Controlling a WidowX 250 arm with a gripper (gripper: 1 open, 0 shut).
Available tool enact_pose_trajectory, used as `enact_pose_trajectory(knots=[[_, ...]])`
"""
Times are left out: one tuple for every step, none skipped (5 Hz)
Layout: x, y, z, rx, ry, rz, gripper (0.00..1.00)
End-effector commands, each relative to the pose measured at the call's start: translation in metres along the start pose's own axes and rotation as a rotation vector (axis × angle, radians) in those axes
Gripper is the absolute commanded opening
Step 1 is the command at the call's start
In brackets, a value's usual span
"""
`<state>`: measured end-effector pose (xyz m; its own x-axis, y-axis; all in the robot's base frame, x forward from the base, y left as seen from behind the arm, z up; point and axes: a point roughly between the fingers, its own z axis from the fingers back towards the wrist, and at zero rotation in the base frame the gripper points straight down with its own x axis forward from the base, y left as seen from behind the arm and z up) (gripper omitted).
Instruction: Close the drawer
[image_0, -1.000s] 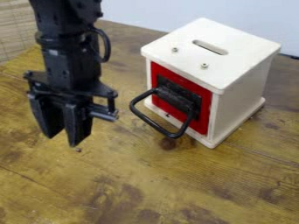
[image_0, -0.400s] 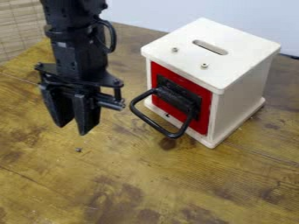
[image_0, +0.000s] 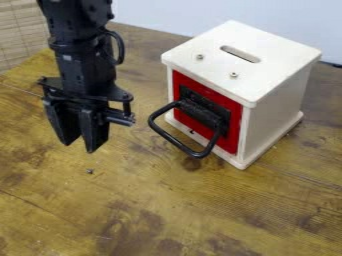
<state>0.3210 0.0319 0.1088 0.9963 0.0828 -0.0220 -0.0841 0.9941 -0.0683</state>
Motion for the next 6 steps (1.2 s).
enact_pose_trajectory(knots=[[-0.002, 0.006, 0.010, 0.002, -0.042, 0.029, 0.00], [-0.002, 0.006, 0.006, 0.001, -0.031, 0.026, 1.00], [-0.002, 0.006, 0.002, 0.000, -0.020, 0.023, 1.00], [-0.002, 0.007, -0.001, -0.001, -0.009, 0.020, 1.00], [-0.002, 0.007, -0.005, -0.002, 0.002, 0.018, 1.00], [-0.002, 0.007, -0.009, -0.003, 0.012, 0.016, 1.00]])
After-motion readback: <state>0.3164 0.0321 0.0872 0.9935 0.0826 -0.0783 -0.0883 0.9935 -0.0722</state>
